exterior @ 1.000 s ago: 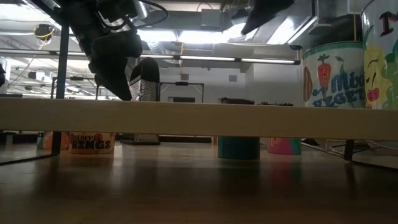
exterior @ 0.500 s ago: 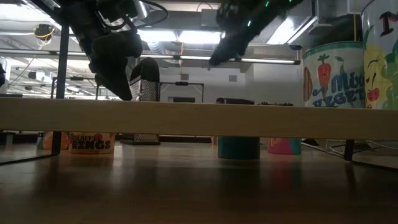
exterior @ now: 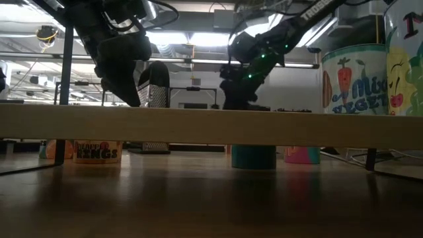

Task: Pick and place cans onto a shelf
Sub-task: Put the top canned diced tomatoes on the shelf

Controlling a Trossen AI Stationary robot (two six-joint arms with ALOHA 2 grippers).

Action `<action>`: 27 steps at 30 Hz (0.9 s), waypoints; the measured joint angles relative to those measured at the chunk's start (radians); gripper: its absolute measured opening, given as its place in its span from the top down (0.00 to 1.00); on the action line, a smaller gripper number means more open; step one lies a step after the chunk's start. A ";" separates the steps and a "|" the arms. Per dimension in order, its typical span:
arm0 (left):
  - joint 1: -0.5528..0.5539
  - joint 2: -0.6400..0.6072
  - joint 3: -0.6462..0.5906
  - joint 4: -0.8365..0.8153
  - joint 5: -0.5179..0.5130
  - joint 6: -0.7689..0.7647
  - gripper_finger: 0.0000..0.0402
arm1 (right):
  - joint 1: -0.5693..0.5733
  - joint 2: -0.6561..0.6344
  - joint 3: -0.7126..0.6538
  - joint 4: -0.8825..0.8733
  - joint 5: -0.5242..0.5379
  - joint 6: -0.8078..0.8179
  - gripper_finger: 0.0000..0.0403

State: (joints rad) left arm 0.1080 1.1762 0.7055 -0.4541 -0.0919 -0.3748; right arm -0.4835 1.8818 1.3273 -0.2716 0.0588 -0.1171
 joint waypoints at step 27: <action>0.000 0.000 0.000 0.000 0.000 0.011 0.82 | -0.043 0.080 0.000 -0.009 0.106 0.009 0.55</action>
State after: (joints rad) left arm 0.1078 1.1760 0.7055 -0.4541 -0.0921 -0.3637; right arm -0.5262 1.9617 1.3273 -0.2806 0.1646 -0.1081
